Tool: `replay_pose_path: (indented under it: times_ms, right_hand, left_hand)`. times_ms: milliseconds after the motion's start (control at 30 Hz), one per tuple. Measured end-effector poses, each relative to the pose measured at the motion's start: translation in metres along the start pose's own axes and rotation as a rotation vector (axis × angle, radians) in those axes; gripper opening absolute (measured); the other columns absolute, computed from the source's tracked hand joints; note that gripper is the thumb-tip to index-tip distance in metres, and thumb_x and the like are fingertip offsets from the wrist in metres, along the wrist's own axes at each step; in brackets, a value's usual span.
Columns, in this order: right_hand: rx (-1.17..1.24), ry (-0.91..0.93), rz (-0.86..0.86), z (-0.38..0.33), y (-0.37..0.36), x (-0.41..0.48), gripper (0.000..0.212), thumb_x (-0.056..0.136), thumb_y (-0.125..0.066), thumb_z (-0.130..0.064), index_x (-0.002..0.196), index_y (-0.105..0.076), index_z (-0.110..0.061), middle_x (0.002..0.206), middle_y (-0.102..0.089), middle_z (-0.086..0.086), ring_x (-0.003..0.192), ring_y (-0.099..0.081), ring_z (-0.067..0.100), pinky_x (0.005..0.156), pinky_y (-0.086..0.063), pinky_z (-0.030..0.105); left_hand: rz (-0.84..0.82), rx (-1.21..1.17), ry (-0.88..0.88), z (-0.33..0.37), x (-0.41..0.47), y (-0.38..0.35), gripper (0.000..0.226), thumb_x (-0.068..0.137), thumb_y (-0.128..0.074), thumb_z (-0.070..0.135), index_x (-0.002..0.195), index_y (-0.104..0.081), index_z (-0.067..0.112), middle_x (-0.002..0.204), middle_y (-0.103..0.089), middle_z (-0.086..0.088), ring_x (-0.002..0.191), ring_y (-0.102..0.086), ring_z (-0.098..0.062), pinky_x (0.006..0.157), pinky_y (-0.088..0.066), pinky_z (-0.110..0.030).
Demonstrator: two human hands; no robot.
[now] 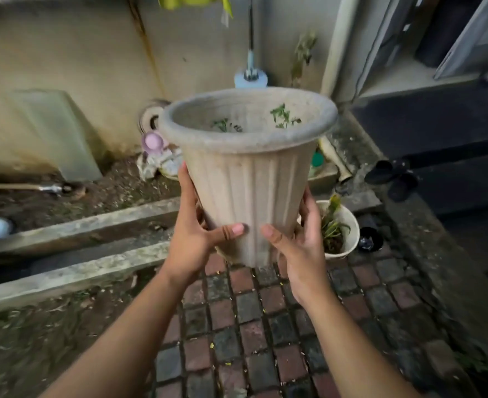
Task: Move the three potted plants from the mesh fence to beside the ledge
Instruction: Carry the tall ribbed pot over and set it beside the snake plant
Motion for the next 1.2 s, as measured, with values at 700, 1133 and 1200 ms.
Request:
replay_pose_path:
  times_ms: [700,1133,1200]
  right_hand:
    - [-0.042,0.045,0.018,0.475,0.140,0.097,0.098,0.052,-0.095,-0.017,0.133,-0.046,-0.040,0.139,-0.062,-0.013,0.118,-0.066,-0.001,0.089,-0.058,0.023]
    - [-0.151,0.043,-0.014,0.491,0.162,0.124,0.095,0.043,-0.097,-0.023,0.121,-0.045,-0.040,0.141,-0.053,-0.012,0.131,-0.056,0.006,0.102,-0.056,0.035]
    - [-0.138,0.037,-0.002,0.501,0.164,0.121,0.093,0.043,-0.096,-0.021,0.120,-0.046,-0.039,0.140,-0.055,-0.010,0.133,-0.055,0.014,0.104,-0.056,0.041]
  left_hand:
    - [-0.008,0.061,-0.060,-0.505,0.028,-0.024,0.125,0.055,-0.099,0.013,0.154,-0.027,0.036,0.135,-0.069,-0.001,0.129,-0.068,-0.025,0.100,-0.061,-0.058]
    - [-0.051,0.185,-0.005,-0.536,0.047,-0.039,0.118,0.046,-0.101,0.028,0.130,-0.018,0.023,0.147,-0.040,-0.013,0.145,-0.046,-0.031,0.118,-0.046,-0.058]
    - [-0.049,0.234,-0.010,-0.543,0.045,-0.039,0.121,0.049,-0.106,0.020,0.130,-0.017,0.022,0.142,-0.042,-0.003,0.141,-0.047,-0.027,0.118,-0.046,-0.057]
Point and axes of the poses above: each hand's wrist, its own x-axis towards the middle knuckle, its own y-axis out of the back of the hand, z = x × y, the point moved 7 cm from there along x, towards the middle knuckle
